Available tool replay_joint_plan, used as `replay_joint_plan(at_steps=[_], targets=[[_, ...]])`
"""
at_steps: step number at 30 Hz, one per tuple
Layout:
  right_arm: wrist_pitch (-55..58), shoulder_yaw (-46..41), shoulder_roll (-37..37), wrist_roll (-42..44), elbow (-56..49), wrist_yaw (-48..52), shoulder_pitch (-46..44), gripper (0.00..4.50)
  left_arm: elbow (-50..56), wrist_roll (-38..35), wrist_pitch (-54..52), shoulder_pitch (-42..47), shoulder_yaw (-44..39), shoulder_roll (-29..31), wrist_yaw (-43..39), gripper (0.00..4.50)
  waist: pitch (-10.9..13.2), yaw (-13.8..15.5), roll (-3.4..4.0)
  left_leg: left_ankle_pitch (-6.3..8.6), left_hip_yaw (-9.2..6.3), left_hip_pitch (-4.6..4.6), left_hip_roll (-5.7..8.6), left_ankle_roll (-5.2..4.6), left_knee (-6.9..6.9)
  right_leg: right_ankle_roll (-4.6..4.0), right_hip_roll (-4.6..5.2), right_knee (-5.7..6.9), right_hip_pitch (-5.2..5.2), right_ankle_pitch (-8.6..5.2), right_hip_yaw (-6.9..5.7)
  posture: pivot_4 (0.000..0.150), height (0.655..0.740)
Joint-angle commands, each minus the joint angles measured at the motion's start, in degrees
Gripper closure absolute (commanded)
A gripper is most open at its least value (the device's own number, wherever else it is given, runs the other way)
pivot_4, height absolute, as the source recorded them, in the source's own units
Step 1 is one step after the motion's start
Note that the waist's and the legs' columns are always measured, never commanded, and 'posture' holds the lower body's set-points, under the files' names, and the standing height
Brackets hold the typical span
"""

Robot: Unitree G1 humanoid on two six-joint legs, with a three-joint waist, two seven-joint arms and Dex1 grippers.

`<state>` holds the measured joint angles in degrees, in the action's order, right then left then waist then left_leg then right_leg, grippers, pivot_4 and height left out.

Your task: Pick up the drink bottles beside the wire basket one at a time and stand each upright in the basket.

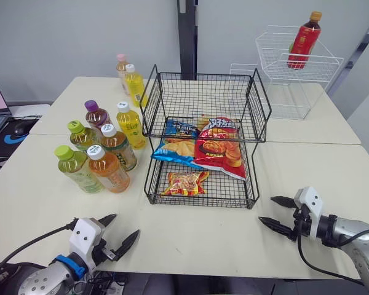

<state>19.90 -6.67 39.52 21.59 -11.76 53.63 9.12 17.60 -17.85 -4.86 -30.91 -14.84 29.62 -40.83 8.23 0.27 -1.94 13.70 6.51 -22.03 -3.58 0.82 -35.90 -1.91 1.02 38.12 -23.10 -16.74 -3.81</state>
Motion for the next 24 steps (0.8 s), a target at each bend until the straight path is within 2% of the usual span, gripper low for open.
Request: replay_joint_plan(at_steps=[1, 24], targets=[[-0.01, 0.22, -0.1, 0.54, -0.81, 0.26, 0.33, 0.0, -1.42, 0.96, -1.49, -0.72, 0.17, 0.45, 0.56, 0.01, 0.0, 0.0, 0.0, 0.0, 0.0, 0.0, 0.0, 0.0, 0.0, 0.0, 0.0, 0.0, 0.0, 0.0, 0.0, 0.15, 0.74], [-1.17, -0.6, -0.28, 0.2, 1.15, -0.01, -0.74, 0.0, -2.36, -0.08, -1.04, 0.34, -1.6, 0.36, 0.93, 0.01, 0.01, -0.02, -0.01, 0.0, 0.0, 0.0, 0.0, 0.0, -0.01, 0.02, 0.0, 0.01, 0.0, 0.02, 0.01, 0.15, 0.74]])
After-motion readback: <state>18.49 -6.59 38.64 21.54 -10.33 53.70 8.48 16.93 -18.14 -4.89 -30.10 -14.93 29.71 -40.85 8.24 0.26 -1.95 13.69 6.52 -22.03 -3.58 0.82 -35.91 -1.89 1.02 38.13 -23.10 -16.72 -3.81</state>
